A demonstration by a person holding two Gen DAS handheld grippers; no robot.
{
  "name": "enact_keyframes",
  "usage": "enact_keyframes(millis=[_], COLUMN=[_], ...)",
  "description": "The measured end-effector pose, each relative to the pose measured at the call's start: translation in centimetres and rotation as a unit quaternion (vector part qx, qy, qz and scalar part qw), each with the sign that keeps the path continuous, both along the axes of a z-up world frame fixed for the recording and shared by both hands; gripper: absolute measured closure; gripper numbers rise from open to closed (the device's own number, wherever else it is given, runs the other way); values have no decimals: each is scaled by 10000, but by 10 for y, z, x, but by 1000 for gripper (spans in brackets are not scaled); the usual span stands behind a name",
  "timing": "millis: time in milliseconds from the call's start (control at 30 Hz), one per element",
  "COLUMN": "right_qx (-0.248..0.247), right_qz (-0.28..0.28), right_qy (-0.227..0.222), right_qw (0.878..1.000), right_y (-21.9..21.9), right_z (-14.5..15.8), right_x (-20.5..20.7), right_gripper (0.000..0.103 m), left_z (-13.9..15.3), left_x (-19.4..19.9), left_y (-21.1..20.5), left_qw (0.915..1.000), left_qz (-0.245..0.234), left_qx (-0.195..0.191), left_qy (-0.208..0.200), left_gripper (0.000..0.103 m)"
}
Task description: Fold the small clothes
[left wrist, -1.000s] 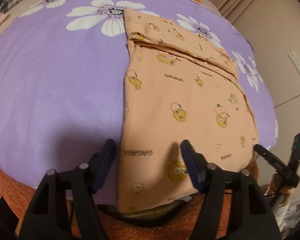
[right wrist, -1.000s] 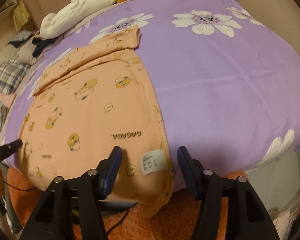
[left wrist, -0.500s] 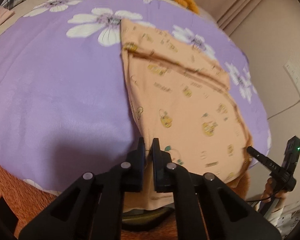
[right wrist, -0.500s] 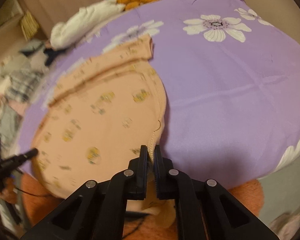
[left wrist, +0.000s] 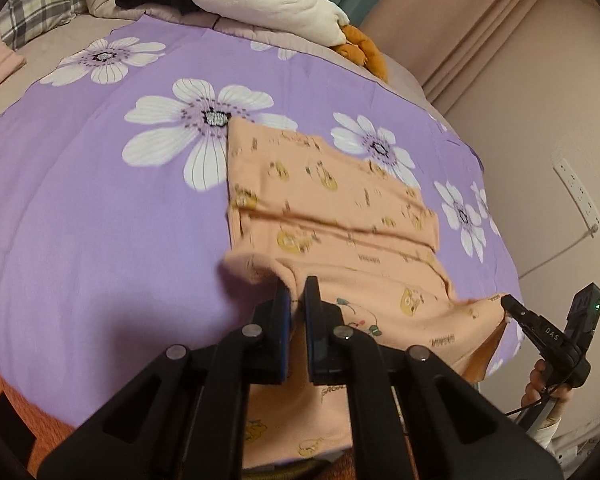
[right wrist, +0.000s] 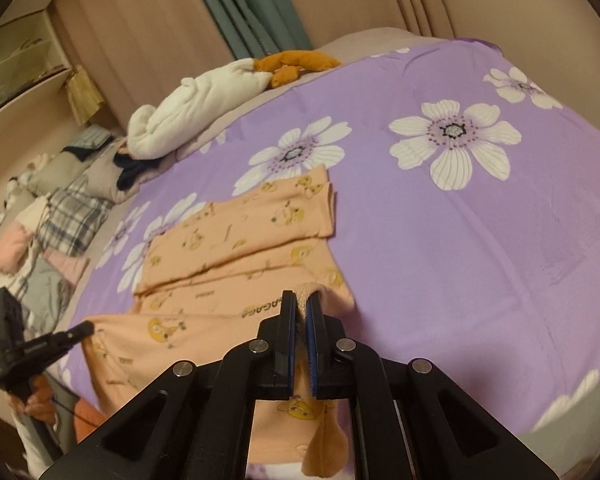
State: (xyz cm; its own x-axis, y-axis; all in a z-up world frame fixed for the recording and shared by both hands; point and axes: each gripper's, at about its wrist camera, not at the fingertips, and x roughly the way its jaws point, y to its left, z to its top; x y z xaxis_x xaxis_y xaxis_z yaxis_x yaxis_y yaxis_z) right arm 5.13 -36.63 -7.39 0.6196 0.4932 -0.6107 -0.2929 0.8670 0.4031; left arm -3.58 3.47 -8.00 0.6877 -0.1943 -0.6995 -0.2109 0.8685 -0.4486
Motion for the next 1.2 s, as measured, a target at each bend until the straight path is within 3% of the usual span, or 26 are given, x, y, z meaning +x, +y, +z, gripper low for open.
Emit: enact_keyframes(millis=[100, 400, 467, 833, 933, 1000, 1067, 1133, 1200], right_qx=[12, -334, -416, -810, -891, -974, -1008, -950, -921], right_qz=[-92, -296, -354, -487, -471, -502, -519, -490, -424], right_qy=[71, 642, 734, 687, 614, 549, 483, 353, 230], right_qw=[9999, 9969, 9958, 9932, 9930, 9925, 9924, 9936, 9946], right_y=[3, 18, 19, 23, 22, 21, 17, 13, 7], right_z=[-6, -49, -55, -56, -50, -45, -39, -34, -28], right_x=[20, 59, 63, 64, 62, 58, 53, 45, 37], right_gripper=[97, 97, 97, 97, 97, 92, 70, 57, 55], left_z=[-6, -54, -61, -56, -49, -43, -35, -26, -22], left_x=[19, 62, 62, 57, 52, 47, 41, 32, 23], left_y=[5, 19, 23, 21, 21, 20, 18, 18, 18], left_qw=[9999, 9964, 9965, 9968, 9972, 9973, 9971, 9968, 9975], left_qz=[-19, -20, 3, 24, 26, 18, 62, 122, 152], left_qx=[111, 422, 304, 324, 279, 312, 462, 605, 545], left_qy=[47, 735, 773, 731, 695, 659, 598, 508, 433], left_gripper=[97, 95, 94, 89, 77, 66, 60, 56, 45])
